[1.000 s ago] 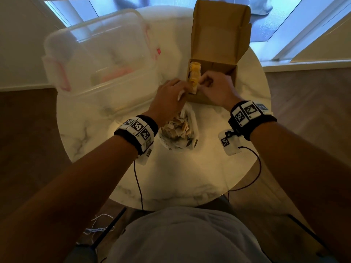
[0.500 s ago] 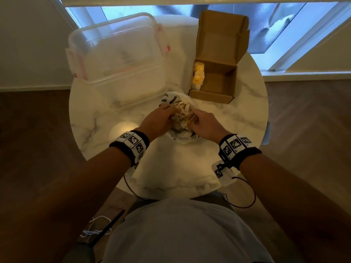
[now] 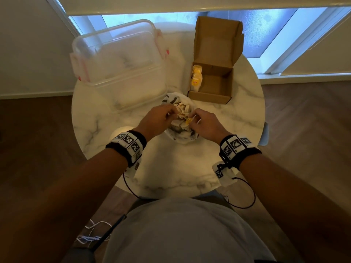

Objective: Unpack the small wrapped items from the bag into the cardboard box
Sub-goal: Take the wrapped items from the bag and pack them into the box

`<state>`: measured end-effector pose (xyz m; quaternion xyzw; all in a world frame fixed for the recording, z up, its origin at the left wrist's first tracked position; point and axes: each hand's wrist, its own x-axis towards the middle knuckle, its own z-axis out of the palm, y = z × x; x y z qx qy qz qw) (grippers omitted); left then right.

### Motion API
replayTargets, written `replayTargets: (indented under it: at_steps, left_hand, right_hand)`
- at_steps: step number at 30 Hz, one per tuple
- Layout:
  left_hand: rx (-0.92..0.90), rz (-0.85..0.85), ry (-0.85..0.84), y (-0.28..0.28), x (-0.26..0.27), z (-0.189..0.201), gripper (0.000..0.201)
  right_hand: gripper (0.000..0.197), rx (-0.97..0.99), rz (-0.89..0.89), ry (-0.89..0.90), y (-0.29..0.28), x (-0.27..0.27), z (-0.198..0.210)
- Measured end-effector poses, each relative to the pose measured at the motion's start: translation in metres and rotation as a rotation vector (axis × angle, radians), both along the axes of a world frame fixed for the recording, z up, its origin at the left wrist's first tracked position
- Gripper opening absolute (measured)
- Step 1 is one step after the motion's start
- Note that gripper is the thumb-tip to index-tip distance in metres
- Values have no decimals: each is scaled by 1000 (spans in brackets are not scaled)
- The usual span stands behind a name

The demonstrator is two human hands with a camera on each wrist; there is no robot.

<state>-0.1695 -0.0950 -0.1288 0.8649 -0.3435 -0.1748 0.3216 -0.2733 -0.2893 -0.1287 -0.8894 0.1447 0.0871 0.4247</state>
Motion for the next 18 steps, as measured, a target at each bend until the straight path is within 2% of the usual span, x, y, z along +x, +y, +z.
replayTargets:
  at_steps: [3, 7, 10, 12, 14, 18]
  left_hand:
    - [3, -34, -31, 3, 0, -1, 11]
    - [191, -94, -40, -2, 2, -7, 33]
    - [310, -92, -153, -8, -1, -12, 30]
    - [273, -54, -178, -10, -2, -12, 22]
    - [158, -30, -162, -9, -3, -9, 19]
    - [-66, -31, -165, 1, -6, -3, 14]
  right_hand:
    - [15, -16, 21, -12, 2, 5, 1]
    - [12, -16, 33, 5, 5, 8, 0]
    - [13, -8, 30, 8, 6, 6, -1]
    - [13, 1, 21, 22, 6, 5, -1]
    - [14, 7, 11, 31, 5, 4, 0]
    - [31, 45, -34, 82, 4, 5, 1]
